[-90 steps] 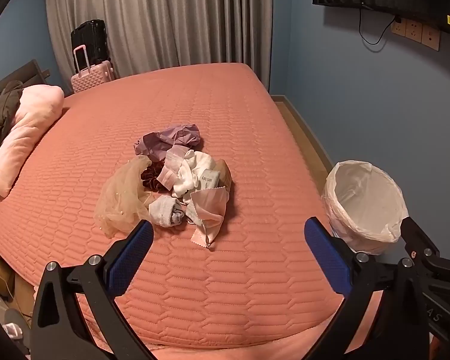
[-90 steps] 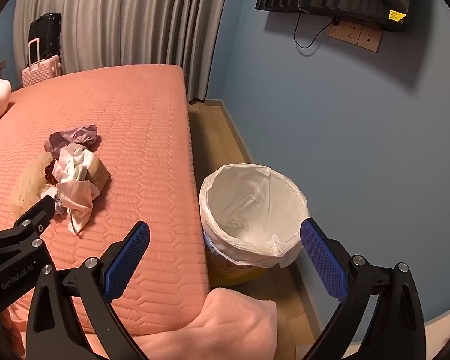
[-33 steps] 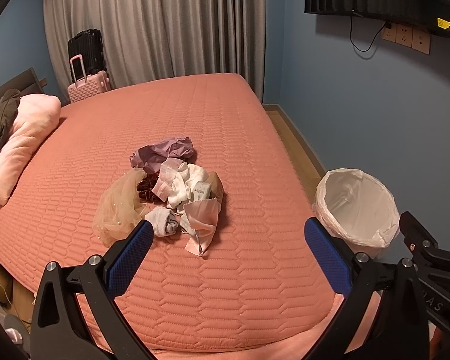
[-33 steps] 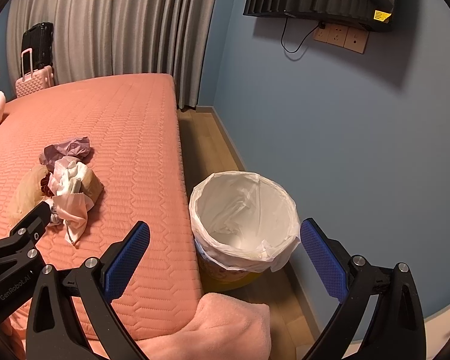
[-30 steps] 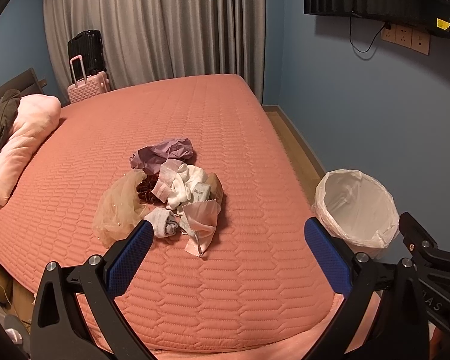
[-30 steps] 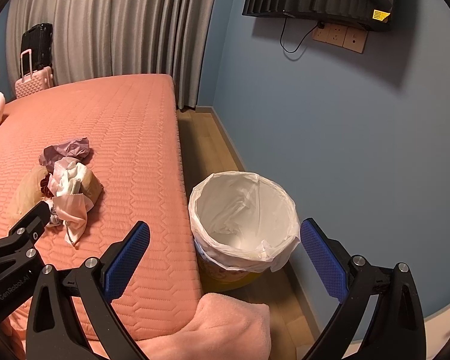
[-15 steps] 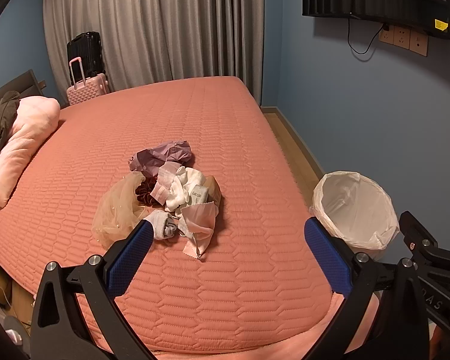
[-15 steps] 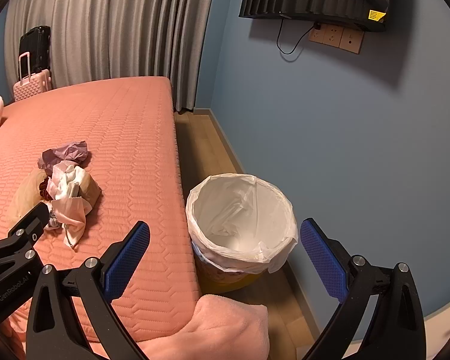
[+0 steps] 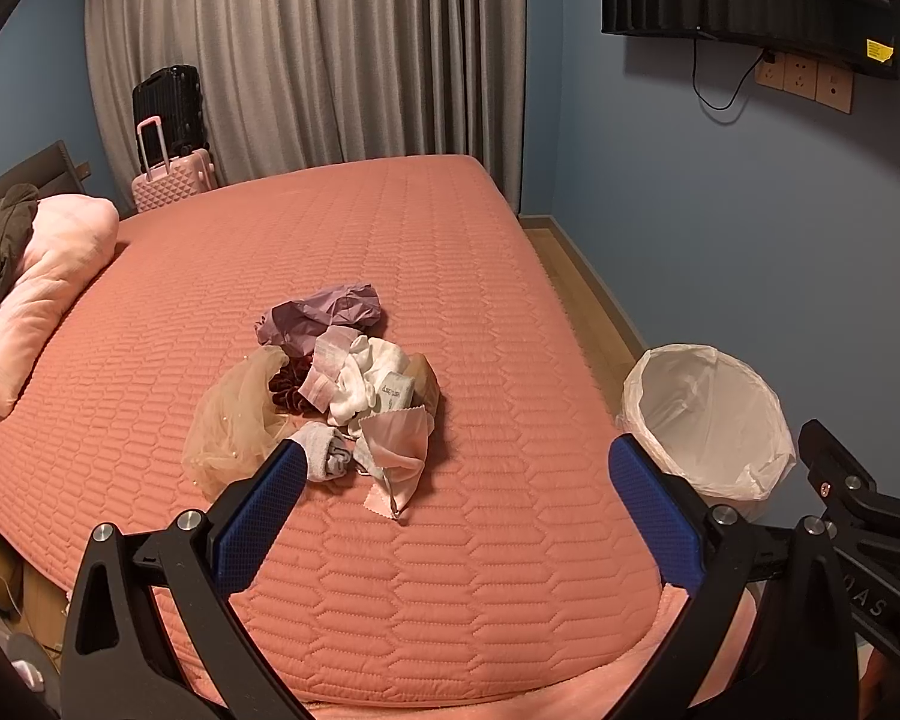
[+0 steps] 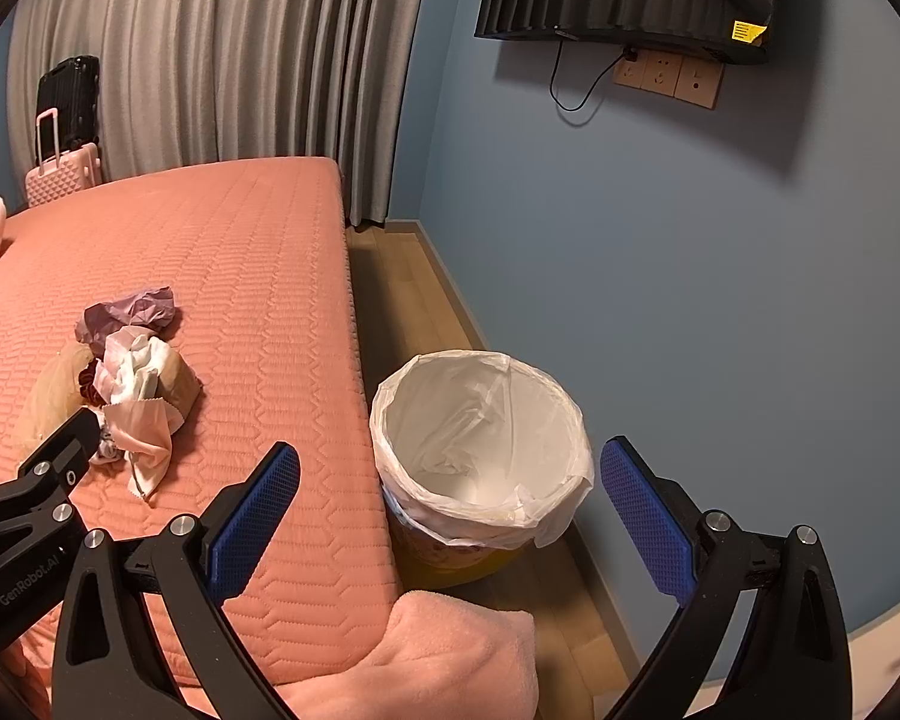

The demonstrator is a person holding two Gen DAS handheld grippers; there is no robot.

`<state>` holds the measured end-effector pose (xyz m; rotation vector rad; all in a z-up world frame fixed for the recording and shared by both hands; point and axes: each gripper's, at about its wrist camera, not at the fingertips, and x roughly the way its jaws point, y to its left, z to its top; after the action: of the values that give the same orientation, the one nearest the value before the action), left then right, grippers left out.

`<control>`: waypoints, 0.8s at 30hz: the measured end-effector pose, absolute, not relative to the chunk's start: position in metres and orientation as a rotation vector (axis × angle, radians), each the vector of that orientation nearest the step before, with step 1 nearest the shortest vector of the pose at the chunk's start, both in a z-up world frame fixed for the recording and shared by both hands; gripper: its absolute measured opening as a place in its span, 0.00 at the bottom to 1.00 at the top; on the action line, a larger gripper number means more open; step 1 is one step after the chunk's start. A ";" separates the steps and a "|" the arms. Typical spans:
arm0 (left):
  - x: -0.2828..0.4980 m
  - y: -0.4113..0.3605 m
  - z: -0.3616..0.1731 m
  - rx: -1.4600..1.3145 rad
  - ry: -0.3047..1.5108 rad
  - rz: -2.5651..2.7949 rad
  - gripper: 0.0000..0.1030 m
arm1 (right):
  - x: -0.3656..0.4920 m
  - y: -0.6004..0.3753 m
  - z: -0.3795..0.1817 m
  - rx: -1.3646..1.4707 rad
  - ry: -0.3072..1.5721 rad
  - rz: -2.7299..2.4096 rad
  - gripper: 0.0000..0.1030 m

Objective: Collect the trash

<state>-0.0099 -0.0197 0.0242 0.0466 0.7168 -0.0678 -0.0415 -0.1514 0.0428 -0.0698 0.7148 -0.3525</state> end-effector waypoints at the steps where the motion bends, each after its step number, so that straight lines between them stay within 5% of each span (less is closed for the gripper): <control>1: -0.010 -0.019 0.024 0.046 0.717 -0.068 0.93 | -0.042 -0.151 0.042 -0.071 0.715 -0.353 0.94; 24: 0.011 0.039 0.007 0.006 0.724 -0.034 0.94 | -0.028 -0.120 0.044 -0.038 0.677 -0.314 0.94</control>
<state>0.0109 0.0388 0.0069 0.0062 0.7238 -0.0340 -0.0282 -0.1200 0.0439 -0.0381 0.6770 -0.3144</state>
